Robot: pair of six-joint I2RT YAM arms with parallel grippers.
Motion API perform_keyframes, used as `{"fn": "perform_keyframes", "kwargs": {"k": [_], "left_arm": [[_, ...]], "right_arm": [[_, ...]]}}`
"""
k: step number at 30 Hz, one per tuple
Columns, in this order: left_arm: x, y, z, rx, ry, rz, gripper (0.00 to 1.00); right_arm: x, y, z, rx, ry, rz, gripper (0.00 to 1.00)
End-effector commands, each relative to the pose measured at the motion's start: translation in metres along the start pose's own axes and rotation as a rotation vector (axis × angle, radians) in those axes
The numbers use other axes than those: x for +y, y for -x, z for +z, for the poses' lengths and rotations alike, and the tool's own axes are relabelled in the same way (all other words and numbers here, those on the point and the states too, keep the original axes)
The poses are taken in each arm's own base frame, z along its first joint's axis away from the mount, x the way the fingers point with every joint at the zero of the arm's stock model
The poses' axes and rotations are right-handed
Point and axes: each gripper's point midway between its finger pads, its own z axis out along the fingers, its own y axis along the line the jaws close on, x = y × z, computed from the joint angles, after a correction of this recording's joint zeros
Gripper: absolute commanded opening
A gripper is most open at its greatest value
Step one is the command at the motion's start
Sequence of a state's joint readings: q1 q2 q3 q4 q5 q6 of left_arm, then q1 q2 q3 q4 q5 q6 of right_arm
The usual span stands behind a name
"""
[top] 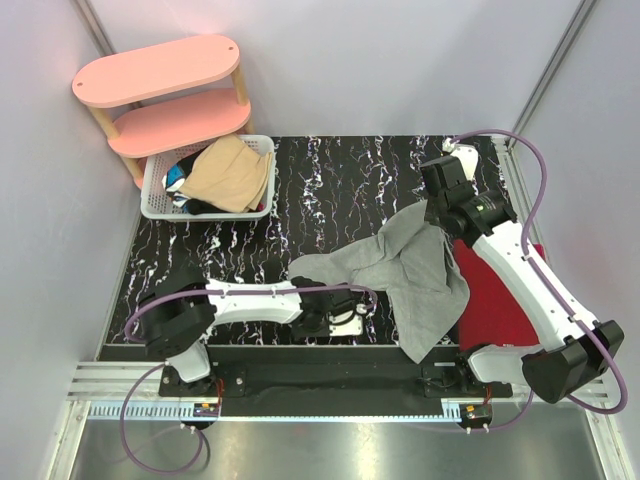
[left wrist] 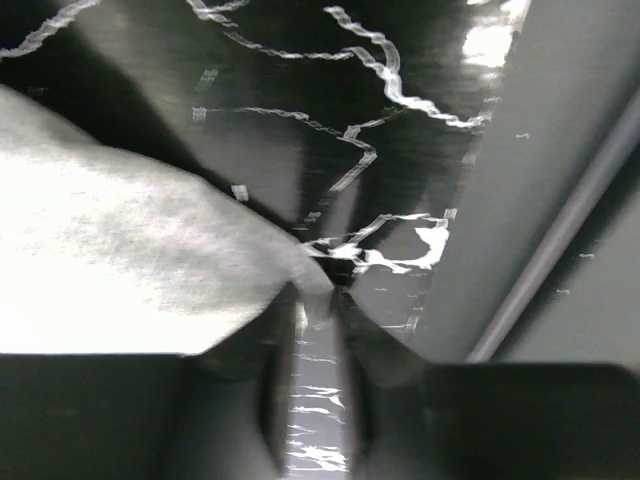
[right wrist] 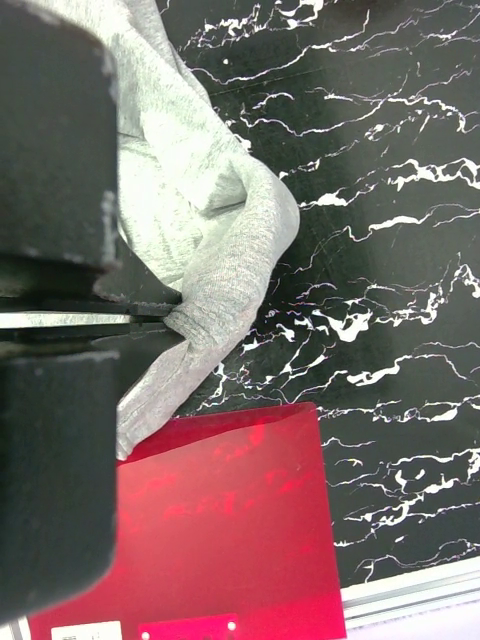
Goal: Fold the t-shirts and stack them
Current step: Flatten out the tshirt
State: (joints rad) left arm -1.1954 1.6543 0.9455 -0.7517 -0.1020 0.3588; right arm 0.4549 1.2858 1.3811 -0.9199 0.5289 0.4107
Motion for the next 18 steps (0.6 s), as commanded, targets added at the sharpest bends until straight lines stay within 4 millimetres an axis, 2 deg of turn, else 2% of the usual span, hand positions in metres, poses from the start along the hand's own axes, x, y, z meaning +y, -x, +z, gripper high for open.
{"fn": "perform_keyframes", "kwargs": {"k": [1, 2, 4, 10, 12, 13, 14, 15, 16, 18], "left_arm": [[0.027, 0.013, 0.007, -0.058, 0.059, -0.039, 0.05], [0.033, 0.011, 0.007, -0.056, 0.071, -0.052, 0.01], [0.050, 0.008, 0.004, -0.060, 0.097, -0.083, 0.00], [0.099, -0.005, -0.024, -0.097, 0.211, -0.183, 0.00], [0.115, -0.004, -0.048, -0.138, 0.266, -0.212, 0.00], [0.120, -0.008, -0.066, -0.153, 0.294, -0.226, 0.00], [0.131, -0.004, -0.085, -0.190, 0.327, -0.246, 0.00], [0.135, -0.005, -0.100, -0.208, 0.348, -0.251, 0.00], [0.137, -0.012, -0.122, -0.221, 0.388, -0.255, 0.00], [0.147, -0.012, -0.161, -0.274, 0.455, -0.272, 0.00]], "right_arm": [[0.002, 0.005, -0.003, -0.025, 0.027, 0.040, 0.00], [0.002, 0.005, -0.003, -0.025, 0.027, 0.040, 0.00], [0.001, 0.007, -0.005, -0.032, 0.028, 0.043, 0.00], [0.001, 0.014, -0.009, -0.052, 0.032, 0.043, 0.00], [0.000, 0.016, -0.011, -0.058, 0.034, 0.047, 0.00], [0.000, 0.017, -0.013, -0.062, 0.036, 0.048, 0.00], [-0.002, 0.020, -0.016, -0.074, 0.036, 0.051, 0.00], [-0.002, 0.021, -0.018, -0.077, 0.041, 0.053, 0.00], [-0.003, 0.023, -0.020, -0.084, 0.043, 0.055, 0.00], [-0.006, 0.025, -0.027, -0.091, 0.052, 0.062, 0.00]]}}
